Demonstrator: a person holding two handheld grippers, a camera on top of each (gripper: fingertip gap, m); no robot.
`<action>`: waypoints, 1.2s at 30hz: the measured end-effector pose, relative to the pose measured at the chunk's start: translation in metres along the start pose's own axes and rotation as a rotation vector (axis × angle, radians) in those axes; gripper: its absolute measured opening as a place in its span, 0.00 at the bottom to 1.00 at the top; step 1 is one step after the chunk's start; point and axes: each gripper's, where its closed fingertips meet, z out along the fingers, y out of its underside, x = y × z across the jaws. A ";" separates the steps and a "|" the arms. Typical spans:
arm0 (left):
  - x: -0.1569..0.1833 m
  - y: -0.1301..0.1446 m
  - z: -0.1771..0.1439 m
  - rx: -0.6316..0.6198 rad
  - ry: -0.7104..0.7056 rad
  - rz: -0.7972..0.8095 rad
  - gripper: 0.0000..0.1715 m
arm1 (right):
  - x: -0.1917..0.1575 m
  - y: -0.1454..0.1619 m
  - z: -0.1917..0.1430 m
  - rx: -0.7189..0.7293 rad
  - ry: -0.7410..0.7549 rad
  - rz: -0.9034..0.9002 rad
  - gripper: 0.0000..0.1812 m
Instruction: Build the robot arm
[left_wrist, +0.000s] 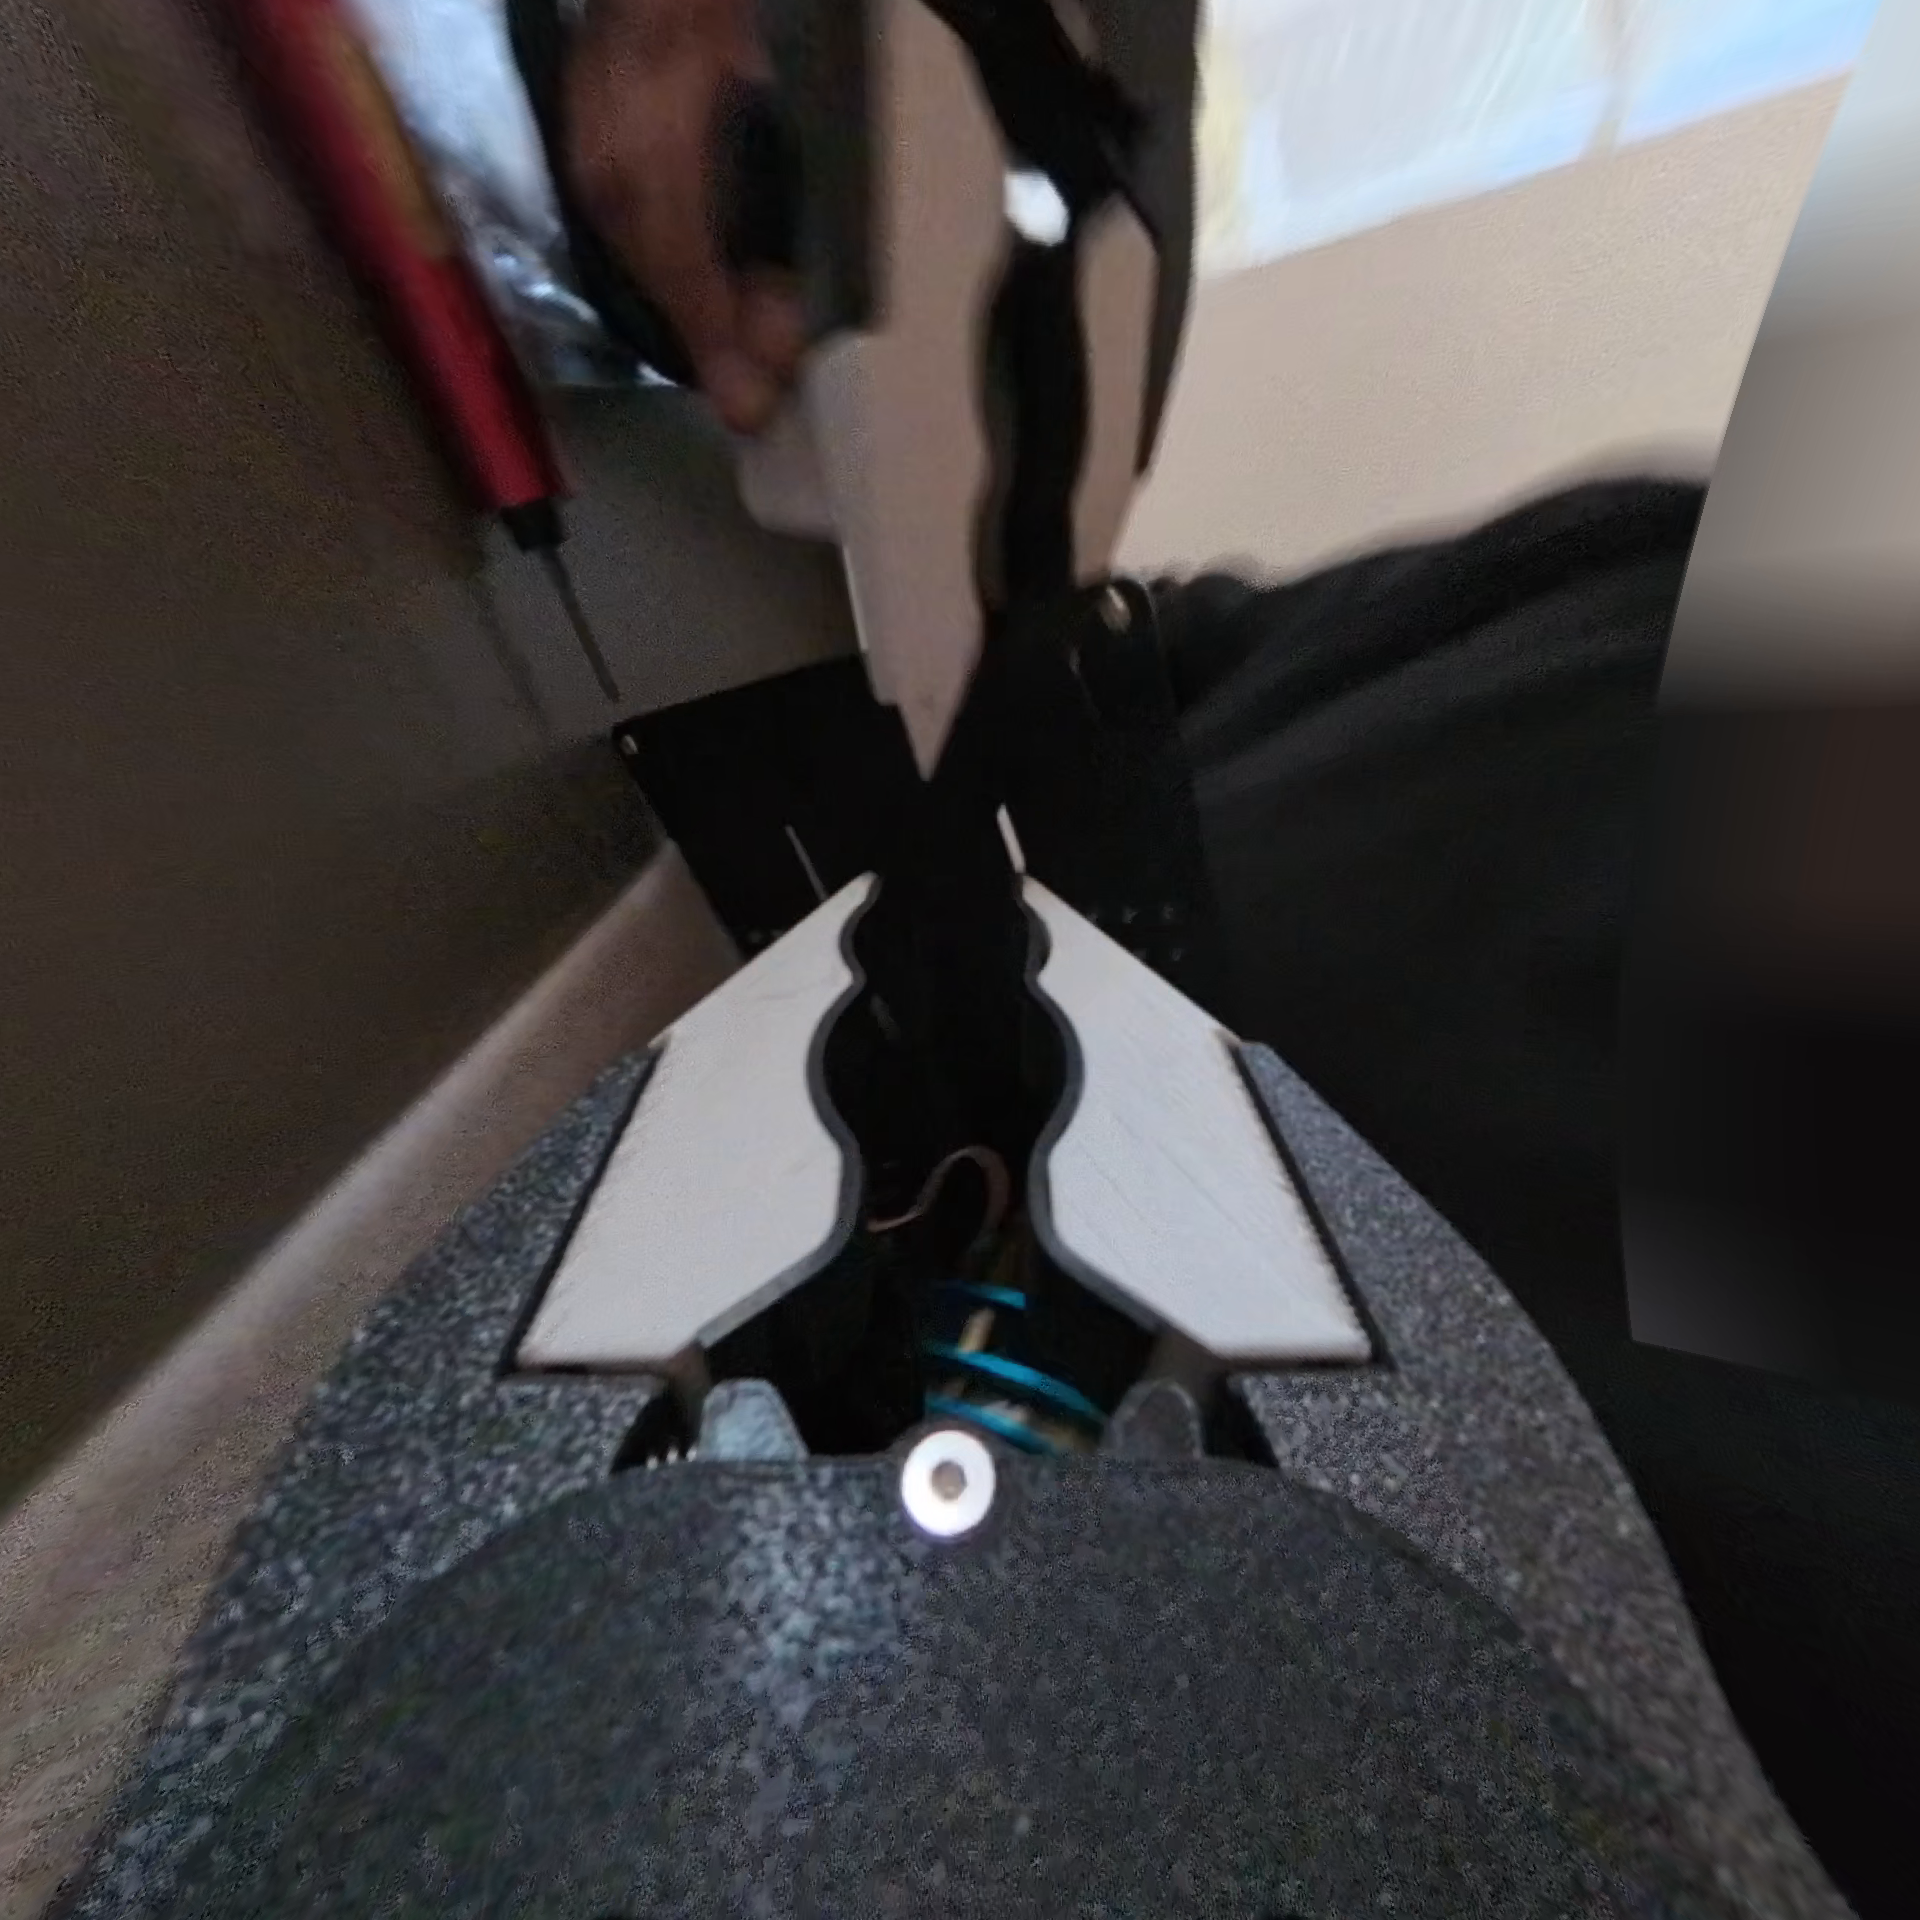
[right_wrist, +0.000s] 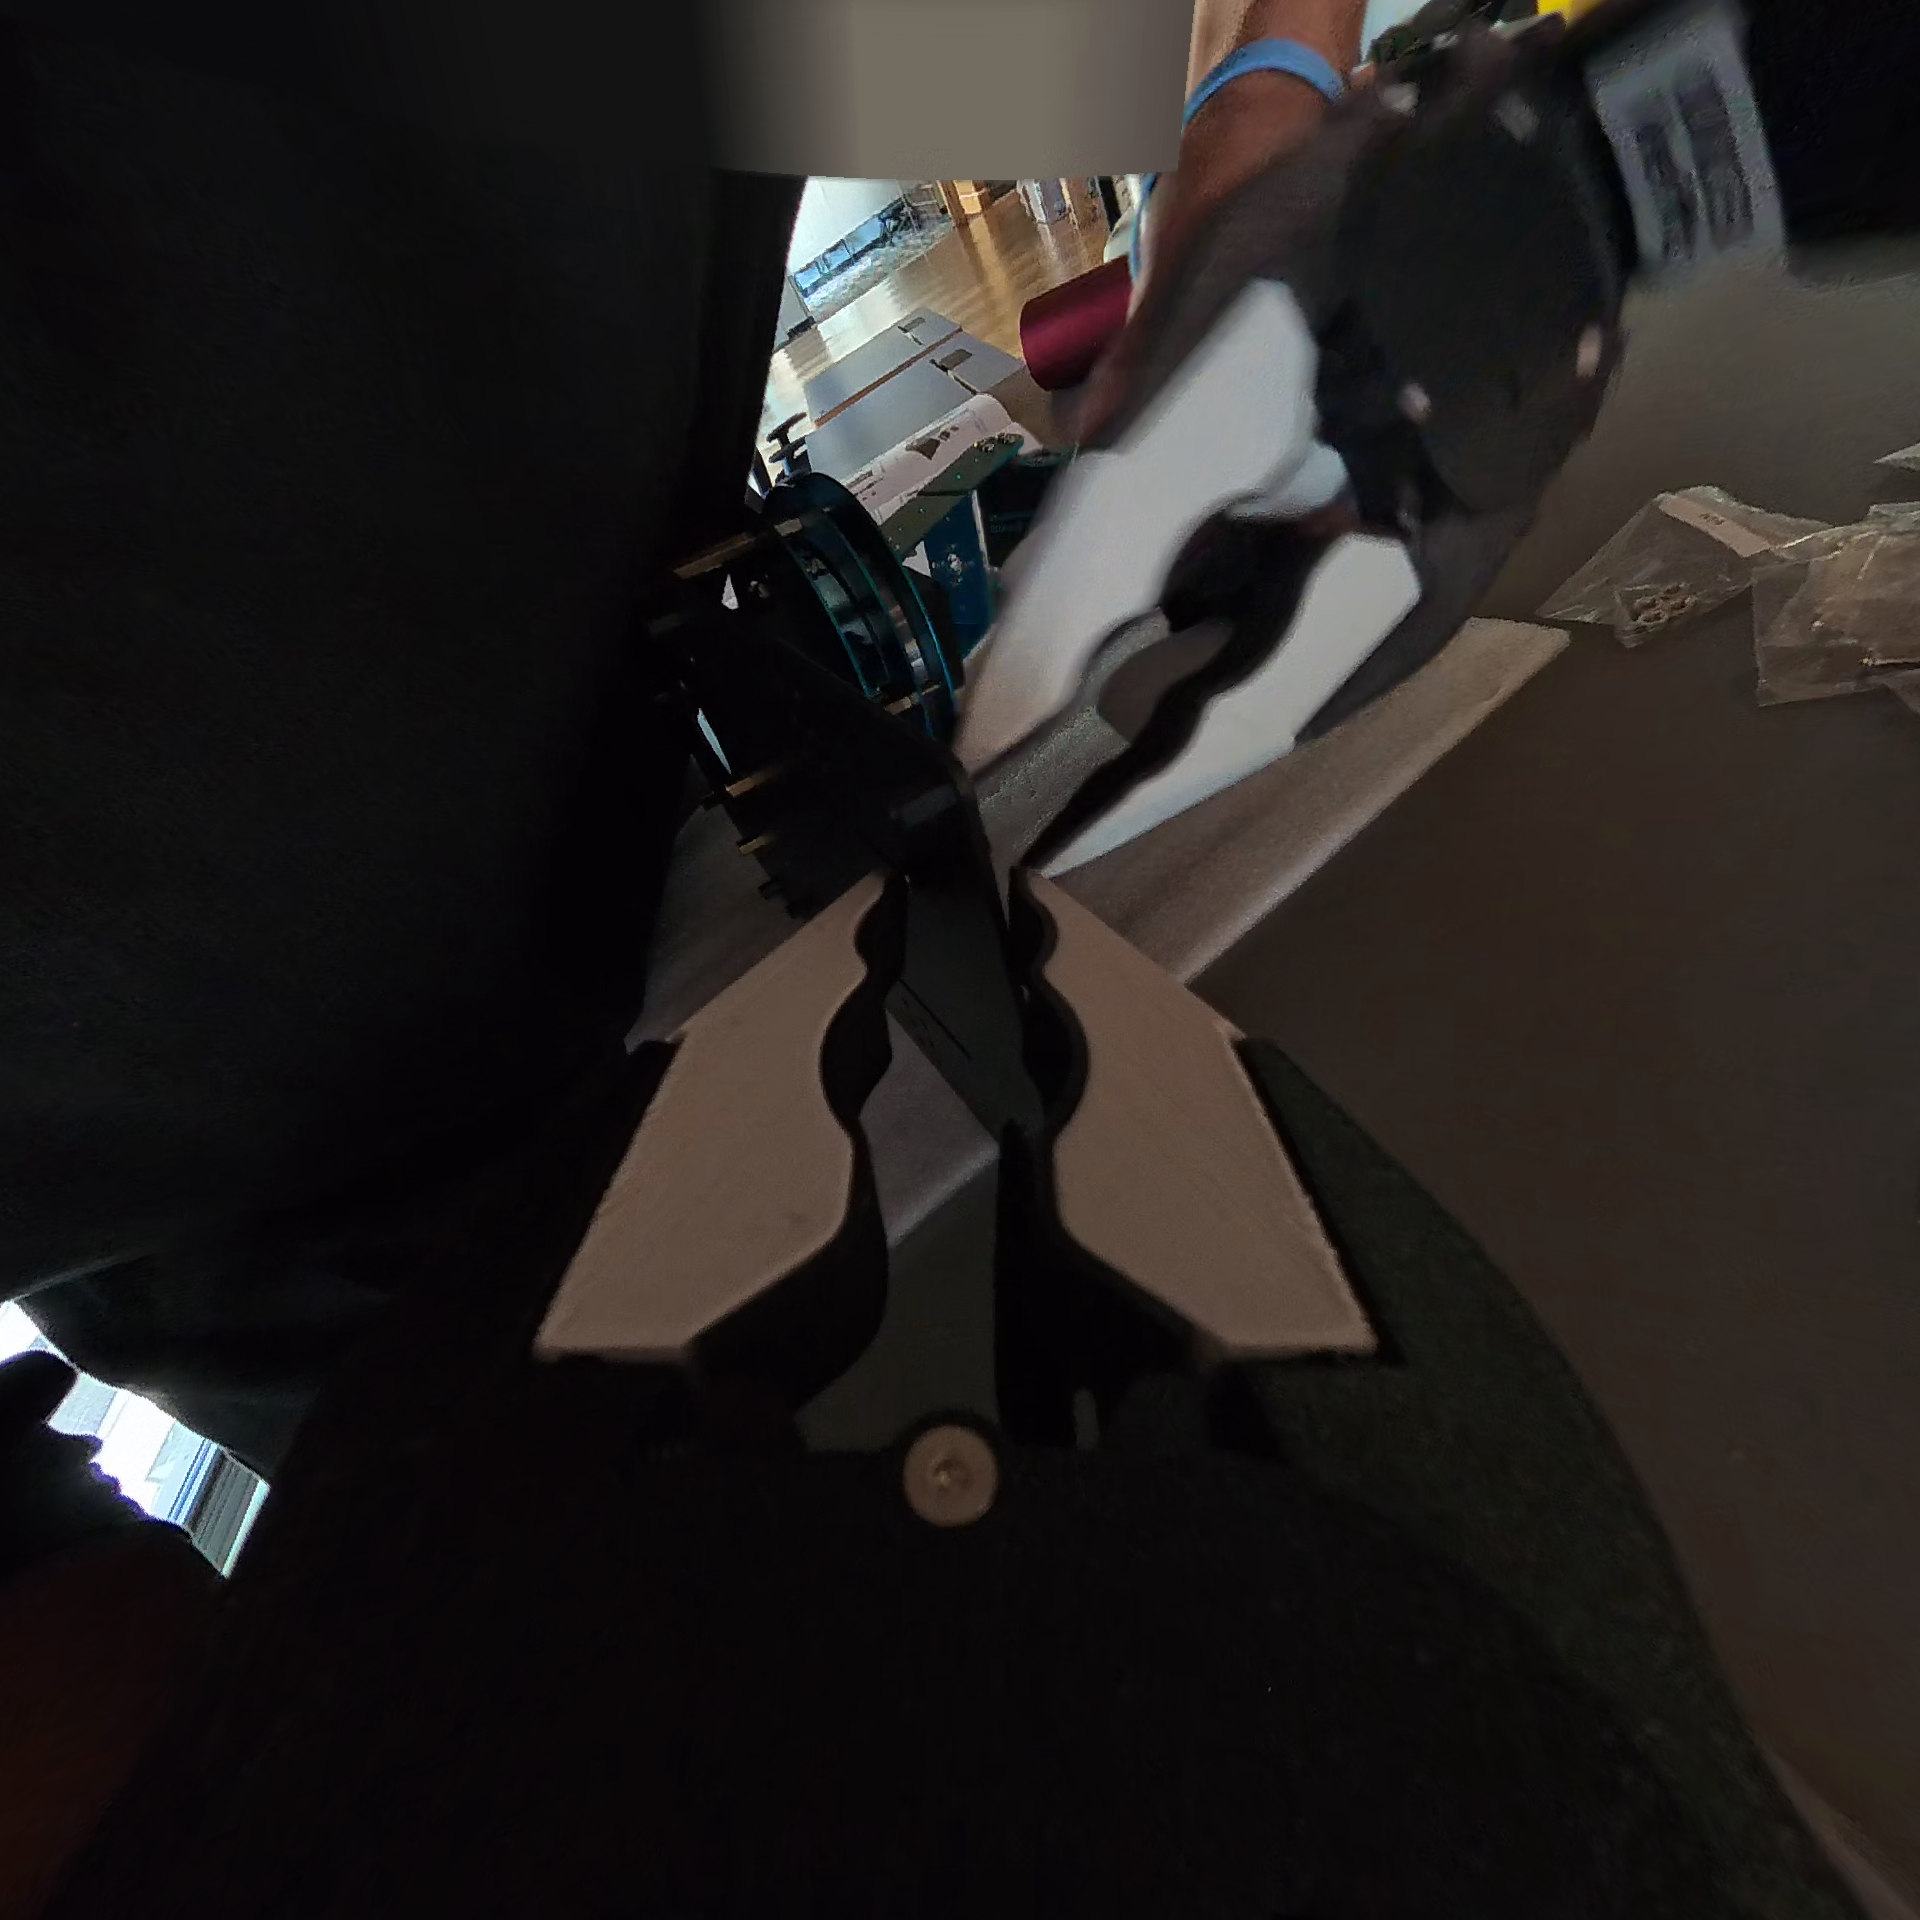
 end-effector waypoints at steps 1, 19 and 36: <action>0.000 -0.003 -0.001 0.030 0.043 -0.107 0.13 | 0.000 0.000 0.000 0.000 -0.001 -0.001 0.10; 0.003 -0.004 0.013 -0.089 -0.207 0.770 0.04 | -0.001 0.000 0.000 -0.006 -0.010 0.001 0.10; -0.008 -0.004 0.003 -0.123 -0.542 1.312 0.03 | 0.001 -0.001 0.000 -0.017 0.003 -0.008 0.10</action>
